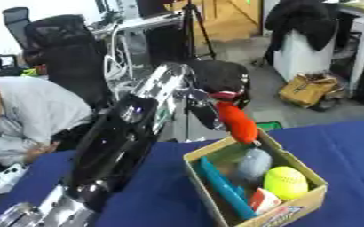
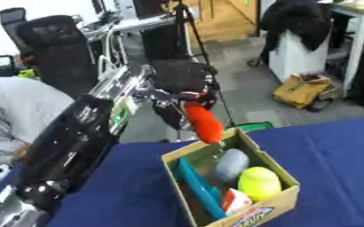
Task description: Pick up objects on the table and place them in the box.
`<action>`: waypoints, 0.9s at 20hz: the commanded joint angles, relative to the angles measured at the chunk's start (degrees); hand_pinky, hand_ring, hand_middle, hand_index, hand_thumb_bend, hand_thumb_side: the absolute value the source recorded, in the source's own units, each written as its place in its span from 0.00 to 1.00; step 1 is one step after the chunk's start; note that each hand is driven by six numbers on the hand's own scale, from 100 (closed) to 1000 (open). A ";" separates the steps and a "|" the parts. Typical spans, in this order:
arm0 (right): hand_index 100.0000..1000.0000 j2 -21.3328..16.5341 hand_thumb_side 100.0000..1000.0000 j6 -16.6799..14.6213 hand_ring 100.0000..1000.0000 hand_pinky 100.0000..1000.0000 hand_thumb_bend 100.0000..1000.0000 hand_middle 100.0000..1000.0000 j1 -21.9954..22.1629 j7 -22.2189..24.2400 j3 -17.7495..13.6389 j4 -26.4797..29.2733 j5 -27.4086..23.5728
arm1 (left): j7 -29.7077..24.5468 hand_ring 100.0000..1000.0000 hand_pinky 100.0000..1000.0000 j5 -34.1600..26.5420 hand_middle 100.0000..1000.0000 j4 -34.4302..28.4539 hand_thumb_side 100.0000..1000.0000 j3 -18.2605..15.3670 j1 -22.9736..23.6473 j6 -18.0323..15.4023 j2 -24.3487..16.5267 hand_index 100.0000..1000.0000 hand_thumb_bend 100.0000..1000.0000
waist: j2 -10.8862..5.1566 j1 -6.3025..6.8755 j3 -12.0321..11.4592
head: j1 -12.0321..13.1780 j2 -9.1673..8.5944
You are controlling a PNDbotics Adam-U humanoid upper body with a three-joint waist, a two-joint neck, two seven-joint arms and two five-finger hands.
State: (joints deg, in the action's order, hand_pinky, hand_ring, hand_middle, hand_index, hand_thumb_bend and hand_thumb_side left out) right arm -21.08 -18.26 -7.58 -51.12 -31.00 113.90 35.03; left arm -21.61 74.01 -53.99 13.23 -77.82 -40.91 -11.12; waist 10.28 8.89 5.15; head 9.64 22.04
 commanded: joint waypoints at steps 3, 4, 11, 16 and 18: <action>0.53 -1.72 0.42 -0.99 0.66 0.73 0.00 0.51 -0.72 -0.85 0.14 0.70 -0.55 | 2.20 0.57 1.00 6.29 0.36 1.58 0.28 0.38 -0.77 -0.60 1.34 0.50 0.37 | -0.24 -0.66 0.15 | 0.62 -0.64; 0.53 -1.69 0.42 -1.03 0.66 0.73 0.00 0.51 -0.76 -0.85 0.16 0.70 -0.55 | 2.82 0.57 1.00 7.51 0.36 1.92 0.28 0.49 -0.71 -0.74 1.70 0.50 0.37 | -0.16 -0.69 0.19 | 0.68 -0.63; 0.53 -1.42 0.43 -1.29 0.66 0.73 0.00 0.51 -0.91 -0.85 0.15 0.70 -0.66 | 6.37 0.58 1.00 14.66 0.37 4.30 0.33 1.14 0.06 -1.59 3.77 0.51 0.37 | 0.35 -0.98 0.74 | 1.30 -0.48; 0.53 -1.27 0.43 -1.36 0.66 0.73 0.00 0.51 -0.94 -0.85 0.17 0.70 -0.81 | 5.30 0.71 1.00 18.61 0.53 6.13 0.46 1.49 0.38 -2.69 4.45 0.70 0.42 | 0.54 -1.04 0.82 | 1.44 -0.53; 0.53 -1.24 0.43 -1.38 0.66 0.73 0.00 0.51 -0.93 -0.85 0.16 0.70 -0.81 | 4.44 0.72 1.00 19.74 0.55 6.33 0.47 1.43 0.42 -3.06 4.64 0.73 0.43 | 0.57 -1.05 0.83 | 1.45 -0.53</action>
State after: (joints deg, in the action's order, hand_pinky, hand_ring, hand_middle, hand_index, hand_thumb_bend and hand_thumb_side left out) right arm -21.07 -18.54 -8.08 -51.05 -30.67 113.90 34.59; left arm -16.70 92.88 -47.33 14.75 -76.46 -43.74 -5.99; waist 11.64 8.68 5.95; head 10.88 22.03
